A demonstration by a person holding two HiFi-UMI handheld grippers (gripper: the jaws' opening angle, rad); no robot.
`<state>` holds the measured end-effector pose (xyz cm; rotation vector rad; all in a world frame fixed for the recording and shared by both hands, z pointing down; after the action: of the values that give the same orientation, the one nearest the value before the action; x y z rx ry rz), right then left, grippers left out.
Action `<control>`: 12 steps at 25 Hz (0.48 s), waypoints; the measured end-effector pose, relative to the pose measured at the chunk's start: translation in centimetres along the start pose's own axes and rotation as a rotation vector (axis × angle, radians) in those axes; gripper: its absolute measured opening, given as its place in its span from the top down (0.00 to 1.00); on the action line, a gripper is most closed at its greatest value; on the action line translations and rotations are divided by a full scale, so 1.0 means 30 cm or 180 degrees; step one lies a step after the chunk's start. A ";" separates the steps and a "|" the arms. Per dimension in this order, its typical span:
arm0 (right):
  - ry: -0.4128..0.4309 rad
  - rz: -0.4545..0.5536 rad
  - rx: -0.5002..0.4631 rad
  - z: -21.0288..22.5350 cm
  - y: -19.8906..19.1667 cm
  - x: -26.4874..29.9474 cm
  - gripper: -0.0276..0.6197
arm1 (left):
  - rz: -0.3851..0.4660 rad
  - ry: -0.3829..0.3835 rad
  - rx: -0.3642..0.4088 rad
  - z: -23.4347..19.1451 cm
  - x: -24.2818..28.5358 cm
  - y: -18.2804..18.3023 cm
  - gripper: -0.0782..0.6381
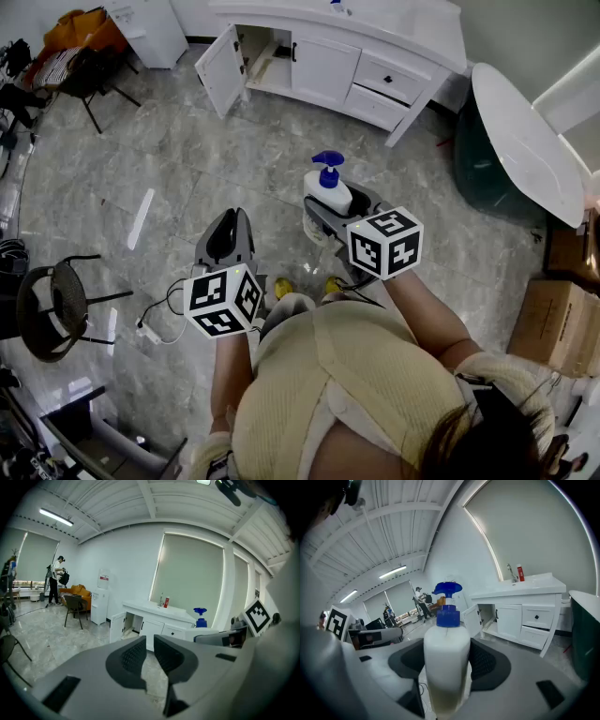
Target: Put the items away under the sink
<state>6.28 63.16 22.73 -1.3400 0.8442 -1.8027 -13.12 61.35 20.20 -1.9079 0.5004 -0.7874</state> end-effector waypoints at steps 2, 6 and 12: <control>0.0000 0.0006 -0.0003 -0.005 0.002 0.004 0.53 | 0.0001 -0.0003 -0.0012 -0.009 -0.003 0.000 0.78; -0.0011 0.0013 0.0013 -0.032 0.002 0.016 0.53 | -0.0011 0.0000 -0.0024 -0.037 -0.024 -0.001 0.78; -0.0017 0.0019 -0.0046 -0.116 0.014 0.072 0.53 | -0.0019 0.0005 0.0015 -0.124 -0.058 0.012 0.78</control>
<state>2.56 61.39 22.57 -1.3494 0.8590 -1.7908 -16.98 59.95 20.52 -1.9053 0.4938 -0.7933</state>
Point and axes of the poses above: the fingertips, and each gripper's own axes: x forward along the fingers, z to its right, y out of its top, the point moved 5 cm from there along -x, backward along the fingers, and after that the axes turned 14 degrees about -y, right-handed, at the moved point
